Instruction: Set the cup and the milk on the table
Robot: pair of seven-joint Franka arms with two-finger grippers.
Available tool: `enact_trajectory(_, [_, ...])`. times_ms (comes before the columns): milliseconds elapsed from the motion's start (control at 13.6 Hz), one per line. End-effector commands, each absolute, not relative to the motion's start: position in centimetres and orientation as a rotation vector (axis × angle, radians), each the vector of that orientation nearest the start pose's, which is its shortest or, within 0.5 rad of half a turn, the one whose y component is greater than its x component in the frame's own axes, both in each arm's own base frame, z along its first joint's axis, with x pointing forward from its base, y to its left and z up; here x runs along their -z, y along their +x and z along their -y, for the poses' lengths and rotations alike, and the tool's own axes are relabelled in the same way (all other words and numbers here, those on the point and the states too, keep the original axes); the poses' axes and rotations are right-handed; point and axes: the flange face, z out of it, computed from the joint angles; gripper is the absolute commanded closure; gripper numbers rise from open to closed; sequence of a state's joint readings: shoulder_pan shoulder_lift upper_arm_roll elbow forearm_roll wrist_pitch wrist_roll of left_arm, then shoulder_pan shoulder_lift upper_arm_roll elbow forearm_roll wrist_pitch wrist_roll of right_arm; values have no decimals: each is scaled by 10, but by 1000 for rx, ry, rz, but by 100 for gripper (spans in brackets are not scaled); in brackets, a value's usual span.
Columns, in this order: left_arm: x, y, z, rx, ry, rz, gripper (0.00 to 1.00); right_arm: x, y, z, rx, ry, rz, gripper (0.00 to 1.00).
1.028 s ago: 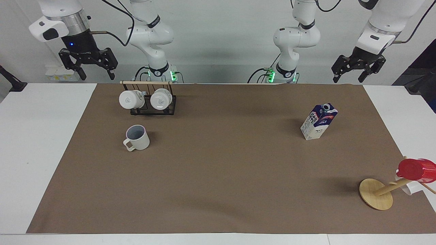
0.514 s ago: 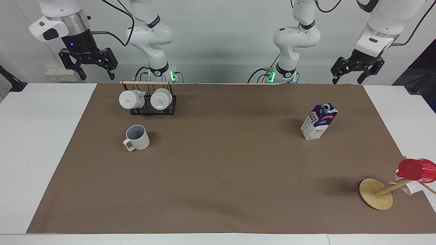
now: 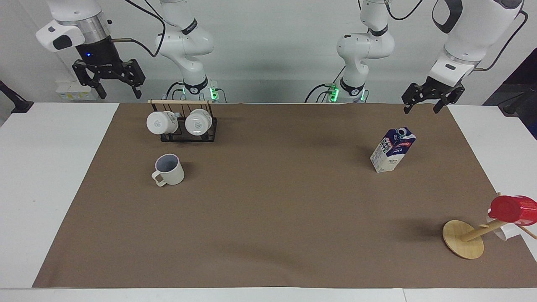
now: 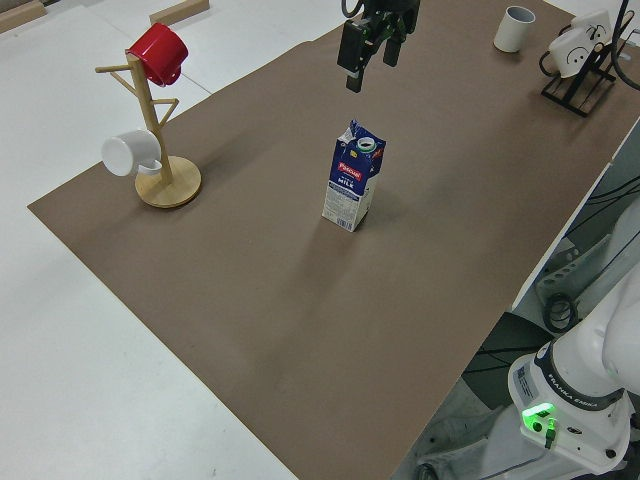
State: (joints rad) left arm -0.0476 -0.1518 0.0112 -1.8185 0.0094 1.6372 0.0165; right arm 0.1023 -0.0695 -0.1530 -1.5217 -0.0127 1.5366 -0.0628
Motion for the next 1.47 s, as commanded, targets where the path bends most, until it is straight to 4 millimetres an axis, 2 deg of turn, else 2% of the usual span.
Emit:
enact_trajectory(0, [-591,506,15,-19,-3120,-83,0,-681,524,34,131,-3141,42,0])
enact_trajectory(294, [-583,511,16,15,-3120,-87,0,-681,523,34,129,-3141,42,0])
enact_trajectory(734, [-583,511,12,29,-3121,-75,0,-680,523,35,119,-3143,42,0])
enact_trajectory(881, [-582,511,13,24,-3121,-77,0,-678,523,23,109,-3141,85,0])
enact_trajectory(1028, [-582,511,13,27,-3121,-77,0,-666,526,-31,88,-3137,237,0])
enact_trajectory(1248, [-574,510,13,17,-3121,-78,0,-612,533,-60,61,-3133,216,0])
enact_trajectory(1395, [-571,511,13,17,-3121,-78,0,-573,542,-64,29,-3141,146,0])
